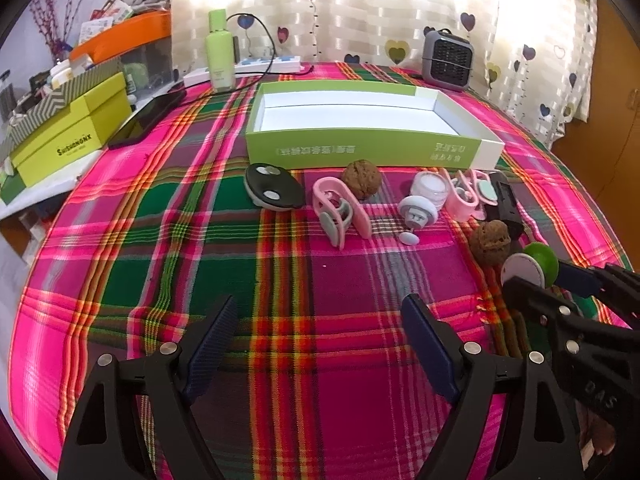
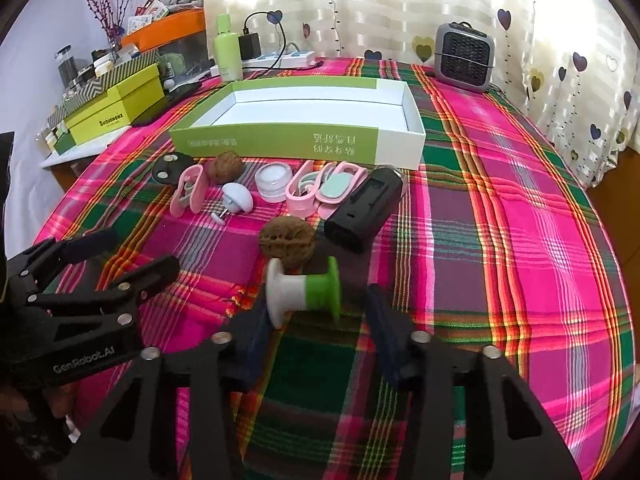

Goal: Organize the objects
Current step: 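Grasp the white-green spool with the right gripper while the left gripper approaches the walnut, then close the left gripper on the walnut while the right gripper lifts the spool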

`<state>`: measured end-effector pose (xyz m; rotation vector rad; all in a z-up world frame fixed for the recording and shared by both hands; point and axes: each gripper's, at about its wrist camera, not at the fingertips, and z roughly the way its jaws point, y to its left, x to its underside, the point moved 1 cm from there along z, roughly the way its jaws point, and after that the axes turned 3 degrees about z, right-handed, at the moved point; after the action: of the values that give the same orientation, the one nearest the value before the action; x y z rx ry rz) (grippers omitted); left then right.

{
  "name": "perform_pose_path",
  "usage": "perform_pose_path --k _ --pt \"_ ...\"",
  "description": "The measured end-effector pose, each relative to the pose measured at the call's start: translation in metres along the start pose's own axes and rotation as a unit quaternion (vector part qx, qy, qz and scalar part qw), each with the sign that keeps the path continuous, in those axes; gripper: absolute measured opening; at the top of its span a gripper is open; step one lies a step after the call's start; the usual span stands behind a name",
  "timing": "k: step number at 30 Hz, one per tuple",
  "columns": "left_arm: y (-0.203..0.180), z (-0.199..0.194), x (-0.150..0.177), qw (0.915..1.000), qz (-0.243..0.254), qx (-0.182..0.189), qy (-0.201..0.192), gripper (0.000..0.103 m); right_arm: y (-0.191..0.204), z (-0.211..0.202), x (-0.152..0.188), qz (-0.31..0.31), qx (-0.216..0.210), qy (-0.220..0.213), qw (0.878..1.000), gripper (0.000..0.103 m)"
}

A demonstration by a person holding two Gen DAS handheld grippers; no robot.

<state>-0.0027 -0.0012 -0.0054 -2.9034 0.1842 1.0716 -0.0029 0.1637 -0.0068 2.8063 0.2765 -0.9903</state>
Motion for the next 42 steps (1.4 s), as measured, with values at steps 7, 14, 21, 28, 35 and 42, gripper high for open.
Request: perform_pose_path --k 7,14,21,28,35,42 --pt "-0.011 -0.005 -0.005 0.9992 0.017 0.035 -0.011 0.081 -0.003 -0.002 0.001 -0.005 -0.007 -0.002 1.0 0.033" --pt "-0.024 -0.007 -0.014 0.9961 0.035 0.079 -0.015 0.081 -0.019 -0.005 0.001 0.007 0.0 -0.006 1.0 0.033" --pt "-0.044 -0.005 -0.022 0.9924 0.067 0.101 -0.018 0.073 -0.03 -0.006 0.001 0.007 0.004 -0.008 1.0 0.033" --pt "-0.064 -0.003 -0.03 0.9874 0.096 0.124 -0.023 0.07 -0.041 -0.008 0.0 0.014 0.004 -0.011 1.0 0.033" --pt "-0.079 0.004 -0.033 0.984 0.111 0.139 -0.011 0.058 -0.048 -0.008 0.002 0.018 0.004 -0.011 1.0 0.033" --pt "-0.083 0.012 -0.036 0.9847 0.108 0.136 -0.002 0.038 -0.051 -0.008 0.0 0.021 -0.001 -0.012 1.0 0.033"
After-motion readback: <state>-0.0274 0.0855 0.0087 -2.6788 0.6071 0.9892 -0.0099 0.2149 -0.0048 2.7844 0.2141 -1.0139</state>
